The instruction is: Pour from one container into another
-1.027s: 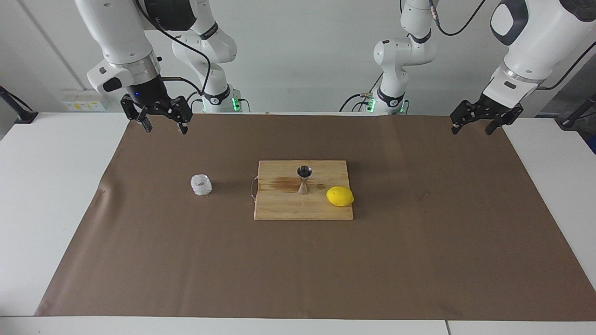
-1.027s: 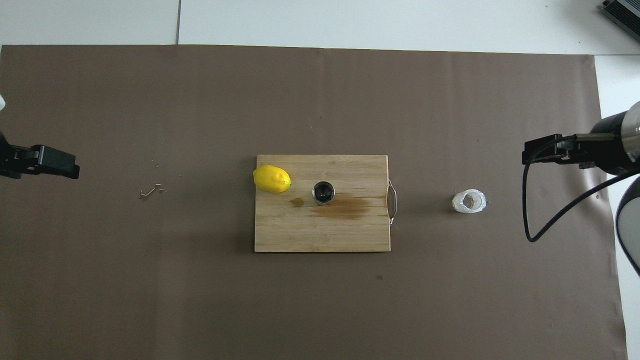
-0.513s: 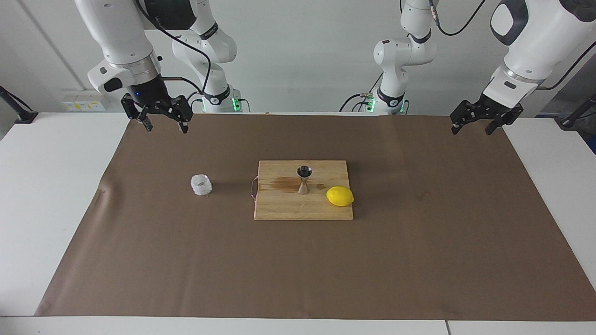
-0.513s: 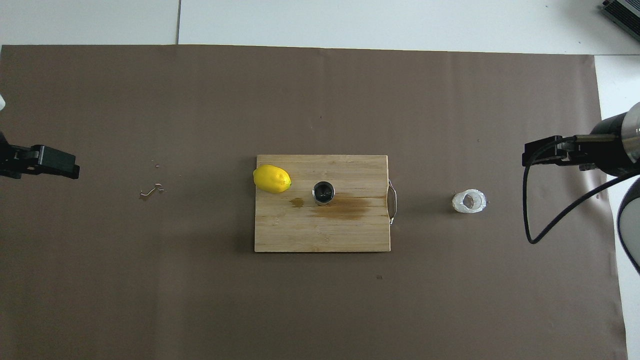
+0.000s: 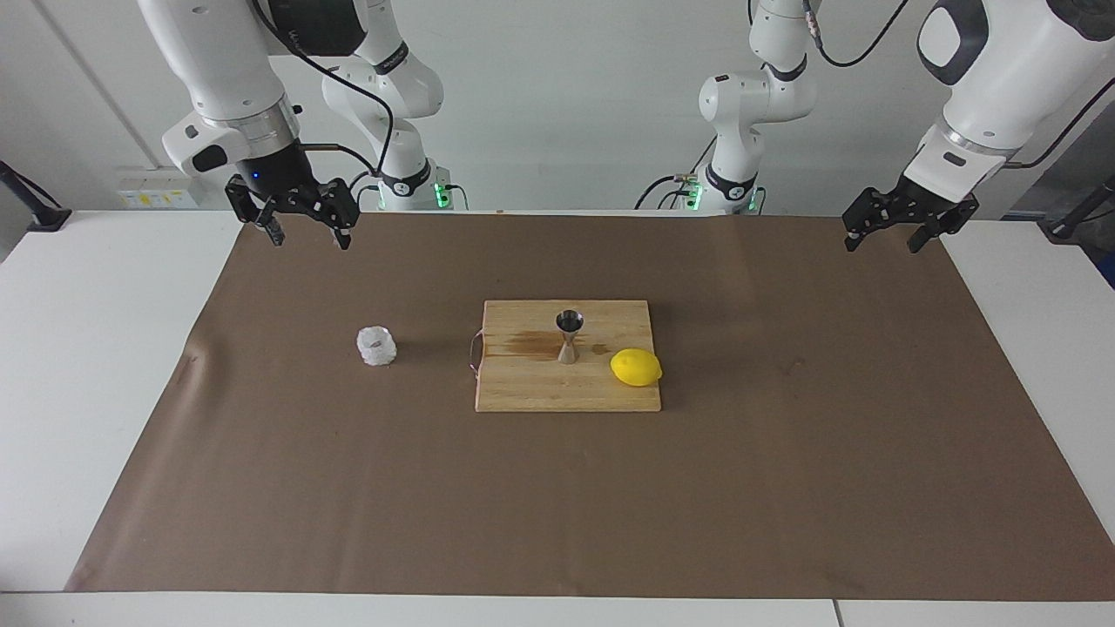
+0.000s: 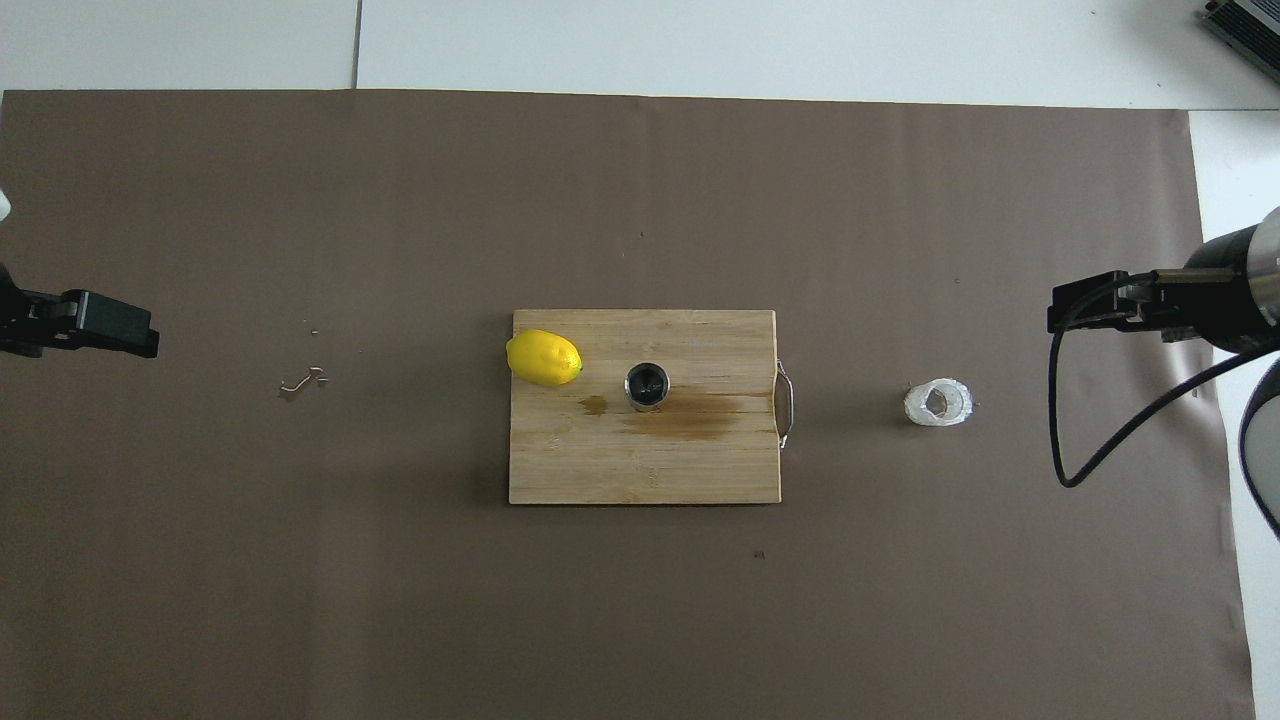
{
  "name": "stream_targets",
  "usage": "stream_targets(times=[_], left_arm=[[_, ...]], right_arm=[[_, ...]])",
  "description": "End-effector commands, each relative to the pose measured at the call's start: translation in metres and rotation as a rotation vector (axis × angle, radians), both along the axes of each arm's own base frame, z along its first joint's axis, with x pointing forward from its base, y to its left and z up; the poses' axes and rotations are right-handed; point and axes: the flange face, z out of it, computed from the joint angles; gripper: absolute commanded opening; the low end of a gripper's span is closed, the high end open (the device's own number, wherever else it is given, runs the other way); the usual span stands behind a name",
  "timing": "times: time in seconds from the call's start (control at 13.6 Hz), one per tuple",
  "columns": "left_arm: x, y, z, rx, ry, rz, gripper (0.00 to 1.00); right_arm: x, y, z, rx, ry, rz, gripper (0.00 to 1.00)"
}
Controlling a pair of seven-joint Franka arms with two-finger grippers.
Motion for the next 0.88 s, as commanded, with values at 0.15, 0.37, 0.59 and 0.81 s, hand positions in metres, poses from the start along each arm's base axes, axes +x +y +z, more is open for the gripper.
stream_targets(times=[0.15, 0.37, 0.59, 0.81], left_arm=[[-0.0001, 0.0015, -0.0017, -0.005, -0.011, -0.009, 1.00], [-0.0001, 0.0015, -0.0017, -0.005, -0.011, -0.009, 1.00], [-0.0003, 0.0015, -0.0019, -0.005, -0.010, -0.009, 1.00], [-0.0007, 0.0013, -0.0010, -0.006, -0.011, -0.009, 1.00]], right_arm=[[0.0011, -0.0094, 0.0004, -0.011, 0.029, -0.034, 1.00], [-0.0002, -0.0120, 0.0003, -0.012, 0.032, -0.039, 1.00], [-0.0009, -0.0120, -0.0010, -0.012, 0.040, -0.039, 1.00], [-0.0018, -0.0144, -0.0015, -0.012, 0.041, -0.045, 1.00]])
